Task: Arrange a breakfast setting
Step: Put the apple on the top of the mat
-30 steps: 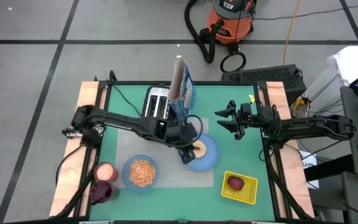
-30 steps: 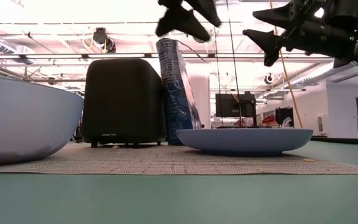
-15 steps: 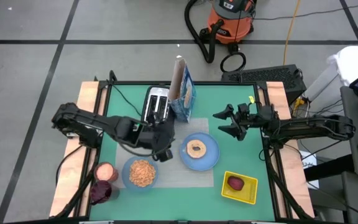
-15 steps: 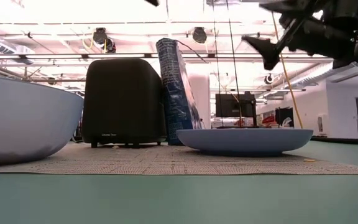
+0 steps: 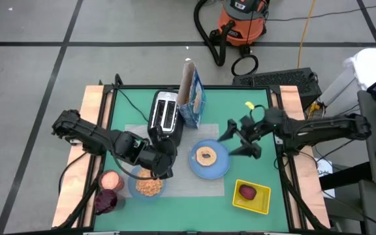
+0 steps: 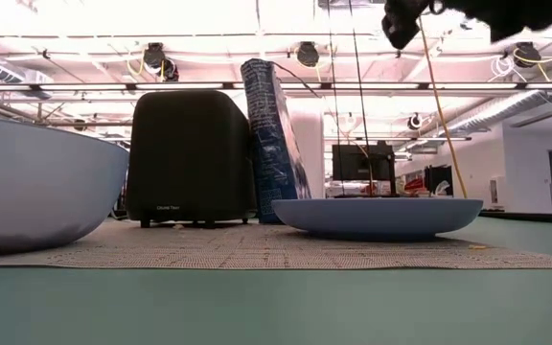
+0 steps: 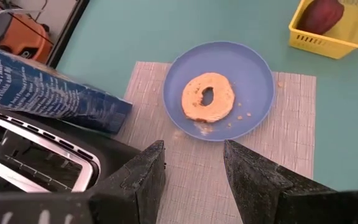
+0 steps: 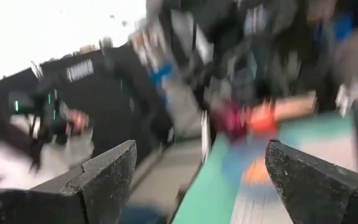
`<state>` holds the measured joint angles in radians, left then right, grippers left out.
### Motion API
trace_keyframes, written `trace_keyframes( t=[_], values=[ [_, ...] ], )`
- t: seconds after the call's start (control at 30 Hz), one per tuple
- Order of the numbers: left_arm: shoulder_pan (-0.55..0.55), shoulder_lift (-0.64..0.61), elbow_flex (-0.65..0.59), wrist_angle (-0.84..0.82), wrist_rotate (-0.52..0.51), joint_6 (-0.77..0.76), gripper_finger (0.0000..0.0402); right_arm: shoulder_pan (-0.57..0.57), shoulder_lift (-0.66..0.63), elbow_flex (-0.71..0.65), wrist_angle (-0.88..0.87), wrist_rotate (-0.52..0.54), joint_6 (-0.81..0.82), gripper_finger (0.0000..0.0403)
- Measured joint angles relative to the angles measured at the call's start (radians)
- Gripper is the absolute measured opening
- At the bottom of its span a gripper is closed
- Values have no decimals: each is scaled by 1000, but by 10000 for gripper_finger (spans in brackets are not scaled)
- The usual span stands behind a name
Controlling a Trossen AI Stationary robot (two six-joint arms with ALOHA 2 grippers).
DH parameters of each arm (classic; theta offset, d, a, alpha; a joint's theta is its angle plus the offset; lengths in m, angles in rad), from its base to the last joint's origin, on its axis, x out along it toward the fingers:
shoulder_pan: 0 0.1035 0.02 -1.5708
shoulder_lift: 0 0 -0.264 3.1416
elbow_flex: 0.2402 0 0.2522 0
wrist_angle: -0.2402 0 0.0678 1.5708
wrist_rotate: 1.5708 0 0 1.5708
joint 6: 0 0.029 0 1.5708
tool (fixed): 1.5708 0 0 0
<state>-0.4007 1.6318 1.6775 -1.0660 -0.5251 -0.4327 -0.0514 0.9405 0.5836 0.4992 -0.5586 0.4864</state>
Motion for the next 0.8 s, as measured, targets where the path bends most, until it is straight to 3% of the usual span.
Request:
trace_keyframes(
  t=[0.13,0.23,0.47,0.8],
  values=[
    [-2,0,0,1,0,-4,173,99,0,122,-371,0,3,345],
    [-1,0,0,1,0,-7,173,183,0,169,-534,7,70,345],
    [-1,0,0,2,1,-10,173,376,0,180,-679,20,354,345],
    [0,0,0,18,1,-10,173,546,1,180,-1010,211,616,345]
  ],
)
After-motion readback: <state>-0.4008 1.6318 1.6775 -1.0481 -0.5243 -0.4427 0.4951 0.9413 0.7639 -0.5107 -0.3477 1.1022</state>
